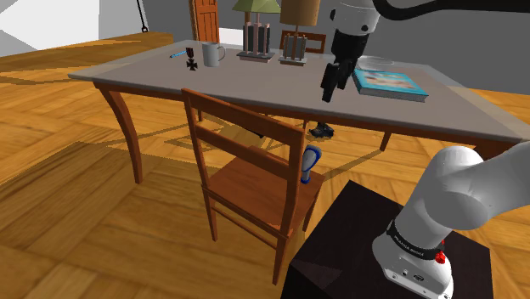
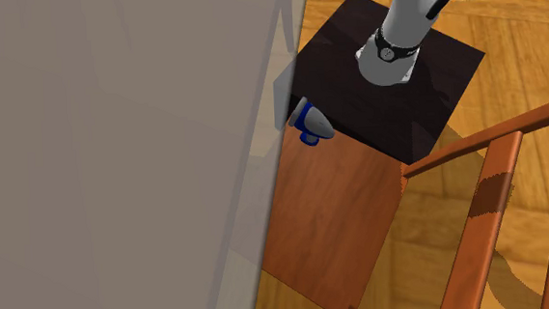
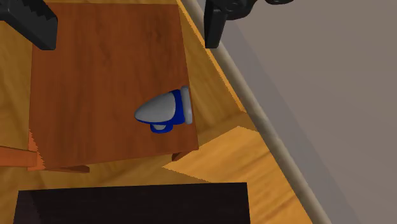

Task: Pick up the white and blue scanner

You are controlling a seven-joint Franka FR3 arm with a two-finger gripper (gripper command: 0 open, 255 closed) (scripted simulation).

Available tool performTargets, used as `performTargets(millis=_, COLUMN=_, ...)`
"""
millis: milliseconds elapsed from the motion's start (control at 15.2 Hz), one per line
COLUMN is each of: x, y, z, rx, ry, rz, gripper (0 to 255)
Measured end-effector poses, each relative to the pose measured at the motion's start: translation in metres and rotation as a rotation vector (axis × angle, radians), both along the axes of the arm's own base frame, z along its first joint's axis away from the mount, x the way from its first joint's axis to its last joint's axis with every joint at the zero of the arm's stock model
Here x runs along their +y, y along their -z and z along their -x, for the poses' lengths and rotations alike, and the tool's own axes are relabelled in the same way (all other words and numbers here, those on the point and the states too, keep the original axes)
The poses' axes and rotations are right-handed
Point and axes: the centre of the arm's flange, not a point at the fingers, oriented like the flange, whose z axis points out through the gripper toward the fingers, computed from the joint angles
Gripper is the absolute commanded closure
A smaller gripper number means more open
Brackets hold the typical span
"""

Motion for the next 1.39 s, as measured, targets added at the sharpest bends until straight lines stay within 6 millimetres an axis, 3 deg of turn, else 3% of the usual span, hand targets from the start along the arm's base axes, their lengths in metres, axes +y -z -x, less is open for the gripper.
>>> performTargets(millis=132, x=0.001, y=0.005, z=-0.003, rx=-0.002, ry=0.02, rz=0.007, gripper=0)
performTargets(millis=264, x=0.005, y=0.027, z=-0.007, rx=-0.012, ry=0.093, rz=0.032, gripper=0)
performTargets(millis=792, x=0.007, y=0.132, z=-0.036, rx=-0.063, ry=0.453, rz=0.149, gripper=0)
performTargets(millis=1254, x=-0.013, y=0.221, z=-0.064, rx=-0.107, ry=0.768, rz=0.251, gripper=0)
performTargets(millis=1386, x=-0.014, y=0.234, z=-0.067, rx=-0.113, ry=0.801, rz=0.259, gripper=0)
